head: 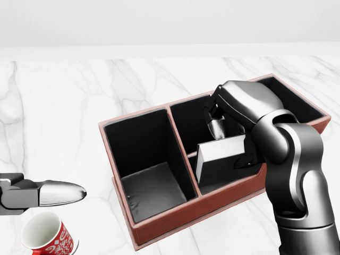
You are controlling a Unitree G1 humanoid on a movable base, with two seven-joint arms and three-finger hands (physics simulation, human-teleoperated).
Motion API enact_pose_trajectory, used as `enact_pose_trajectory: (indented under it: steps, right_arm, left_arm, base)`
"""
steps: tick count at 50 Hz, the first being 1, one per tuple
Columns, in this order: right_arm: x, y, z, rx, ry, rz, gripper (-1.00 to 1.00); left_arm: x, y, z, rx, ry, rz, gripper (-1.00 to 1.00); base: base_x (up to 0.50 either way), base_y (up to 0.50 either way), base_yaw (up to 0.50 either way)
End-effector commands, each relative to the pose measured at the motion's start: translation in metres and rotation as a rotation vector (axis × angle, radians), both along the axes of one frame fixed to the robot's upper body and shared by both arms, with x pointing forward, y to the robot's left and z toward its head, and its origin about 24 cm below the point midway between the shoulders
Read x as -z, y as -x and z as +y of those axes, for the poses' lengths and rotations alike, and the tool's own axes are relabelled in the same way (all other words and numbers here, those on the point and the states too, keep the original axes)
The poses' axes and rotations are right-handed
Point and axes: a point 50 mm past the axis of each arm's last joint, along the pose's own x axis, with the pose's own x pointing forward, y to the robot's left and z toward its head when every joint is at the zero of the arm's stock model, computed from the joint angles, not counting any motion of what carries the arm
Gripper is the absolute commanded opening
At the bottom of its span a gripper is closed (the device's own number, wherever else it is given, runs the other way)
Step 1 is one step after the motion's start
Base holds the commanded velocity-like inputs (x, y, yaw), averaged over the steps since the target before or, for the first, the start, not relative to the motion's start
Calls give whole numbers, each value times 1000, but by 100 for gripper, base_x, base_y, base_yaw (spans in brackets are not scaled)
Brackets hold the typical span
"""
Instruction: Pick up the book and place it in the back compartment of the caddy.
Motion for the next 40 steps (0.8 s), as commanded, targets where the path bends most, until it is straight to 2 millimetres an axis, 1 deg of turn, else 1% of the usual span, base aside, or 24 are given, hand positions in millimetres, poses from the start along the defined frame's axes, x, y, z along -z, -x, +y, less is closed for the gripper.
enact_pose_trajectory:
  steps: [1, 23, 32, 40]
  right_arm:
    - [-2, -3, -2, 8, -2, 1, -100]
    - [-6, -8, -5, 10, -5, 7, -100]
    - [-7, -11, -2, 0, -7, 8, -100]
    - [-3, -15, -2, -2, -16, 37, -100]
  left_arm:
    - [0, 1, 0, 1, -1, -3, 100]
    - [2, -1, -1, 0, -4, 13, 100]
    - [0, 0, -1, 0, -3, 2, 100]
    - [-1, 1, 0, 0, -1, -7, 100]
  base:
    - [0, 0, 0]
    - [0, 0, 0]
    - [0, 0, 0]
    - [0, 0, 0]
